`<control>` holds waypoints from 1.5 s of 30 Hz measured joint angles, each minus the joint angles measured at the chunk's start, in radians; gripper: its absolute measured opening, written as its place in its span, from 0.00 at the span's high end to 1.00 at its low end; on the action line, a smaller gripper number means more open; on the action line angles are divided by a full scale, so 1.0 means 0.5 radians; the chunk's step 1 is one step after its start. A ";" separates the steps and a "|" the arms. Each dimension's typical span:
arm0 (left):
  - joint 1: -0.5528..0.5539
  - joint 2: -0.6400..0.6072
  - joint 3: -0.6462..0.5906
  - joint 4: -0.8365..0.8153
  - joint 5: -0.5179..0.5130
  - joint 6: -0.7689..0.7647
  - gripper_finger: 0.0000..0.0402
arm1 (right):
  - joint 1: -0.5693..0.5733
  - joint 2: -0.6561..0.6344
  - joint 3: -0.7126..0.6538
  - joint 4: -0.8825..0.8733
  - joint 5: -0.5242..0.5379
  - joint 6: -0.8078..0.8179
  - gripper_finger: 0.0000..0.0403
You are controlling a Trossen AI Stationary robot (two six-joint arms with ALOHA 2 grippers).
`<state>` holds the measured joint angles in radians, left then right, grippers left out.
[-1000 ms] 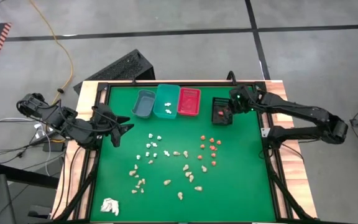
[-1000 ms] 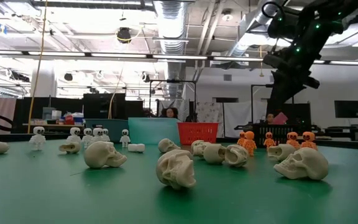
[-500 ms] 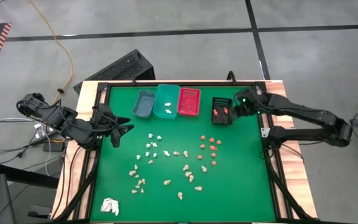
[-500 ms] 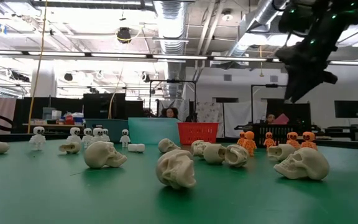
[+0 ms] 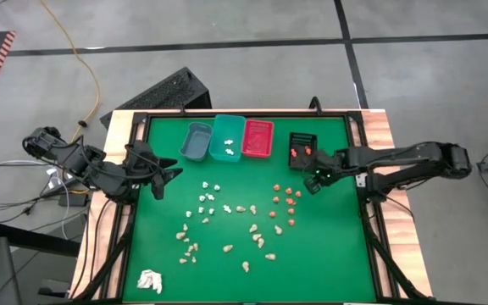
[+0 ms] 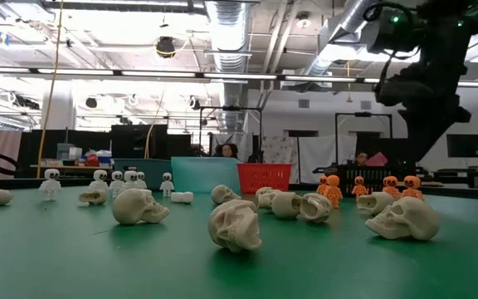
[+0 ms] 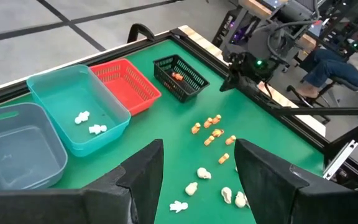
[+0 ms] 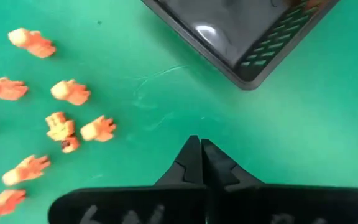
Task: Sort Halloween decoration
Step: Adjust the black bin on the table, then put the orange skeleton toy into the black bin
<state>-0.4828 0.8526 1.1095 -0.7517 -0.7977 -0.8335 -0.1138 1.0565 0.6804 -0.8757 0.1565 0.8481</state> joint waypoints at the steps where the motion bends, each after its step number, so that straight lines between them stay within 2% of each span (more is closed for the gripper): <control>1: 0.000 0.000 0.000 0.000 -0.004 0.000 0.53 | -0.009 0.021 0.000 0.011 0.030 -0.014 1.00; 16: 0.000 0.000 0.000 -0.030 -0.041 0.040 0.53 | -0.486 0.318 0.001 0.548 0.028 -0.408 1.00; 24: 0.000 0.000 0.000 -0.060 -0.058 0.049 0.53 | -0.678 0.348 0.005 0.869 -0.015 -0.617 1.00; 30: 0.000 0.000 0.000 -0.060 -0.058 0.037 0.53 | -0.679 0.227 0.128 0.906 -0.010 -0.674 1.00; 33: 0.000 0.000 0.000 -0.056 -0.057 0.034 0.53 | -0.578 0.079 0.168 0.883 -0.103 -0.671 1.00; 37: 0.000 0.000 0.000 -0.050 -0.049 0.035 0.53 | -0.254 -0.172 0.170 0.791 -0.108 -0.651 1.00; 41: 0.000 0.000 0.000 -0.050 -0.062 0.056 0.53 | 0.211 -0.325 0.166 0.569 0.188 -0.599 1.00; 45: 0.001 0.000 0.000 -0.049 -0.113 0.063 0.53 | 0.655 -0.339 0.164 0.411 0.531 -0.395 0.98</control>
<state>-0.4824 0.8528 1.1095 -0.7763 -0.8543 -0.8019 0.2138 0.8871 0.7624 -0.6702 0.4221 0.6504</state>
